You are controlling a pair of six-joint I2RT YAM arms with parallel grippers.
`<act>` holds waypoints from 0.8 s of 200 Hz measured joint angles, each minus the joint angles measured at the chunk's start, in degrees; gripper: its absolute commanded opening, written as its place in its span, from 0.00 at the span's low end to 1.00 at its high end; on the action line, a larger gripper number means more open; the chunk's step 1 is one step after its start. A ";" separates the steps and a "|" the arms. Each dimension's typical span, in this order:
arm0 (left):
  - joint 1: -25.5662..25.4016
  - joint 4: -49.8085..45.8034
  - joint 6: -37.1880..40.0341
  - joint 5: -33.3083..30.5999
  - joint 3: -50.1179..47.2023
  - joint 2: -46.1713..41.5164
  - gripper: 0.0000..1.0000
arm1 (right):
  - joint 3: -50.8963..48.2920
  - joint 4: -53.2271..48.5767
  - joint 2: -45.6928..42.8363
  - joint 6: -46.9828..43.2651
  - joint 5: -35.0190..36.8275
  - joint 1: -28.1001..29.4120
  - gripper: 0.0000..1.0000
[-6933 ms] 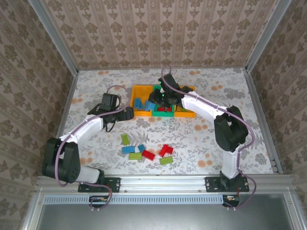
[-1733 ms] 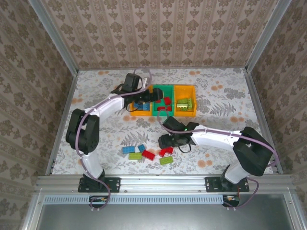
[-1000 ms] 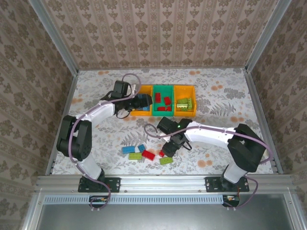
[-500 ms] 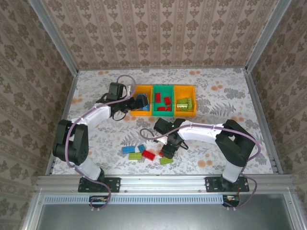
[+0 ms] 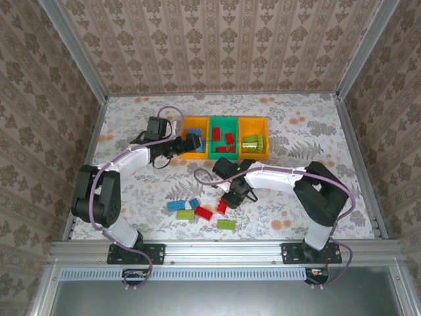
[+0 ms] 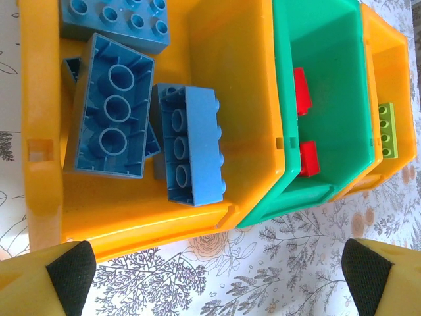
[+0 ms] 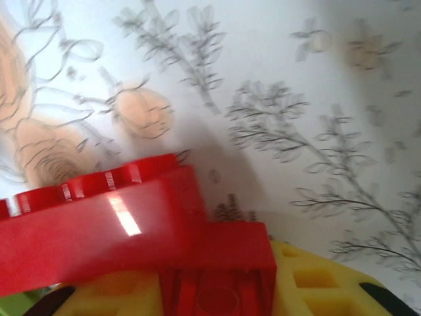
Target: Sort the legos into containers by color
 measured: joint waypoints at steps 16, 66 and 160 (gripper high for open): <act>0.00 0.24 0.00 -0.02 -0.22 -0.11 1.00 | 0.31 0.37 -0.83 1.40 0.42 -1.22 0.24; 0.00 0.31 0.04 -0.46 -1.49 -0.63 1.00 | 2.43 5.46 -5.77 6.40 -2.14 -7.23 0.24; -0.07 -0.63 2.38 -1.75 -4.37 -4.72 1.00 | 28.46 6.43 7.93 23.54 -3.28 -17.27 0.30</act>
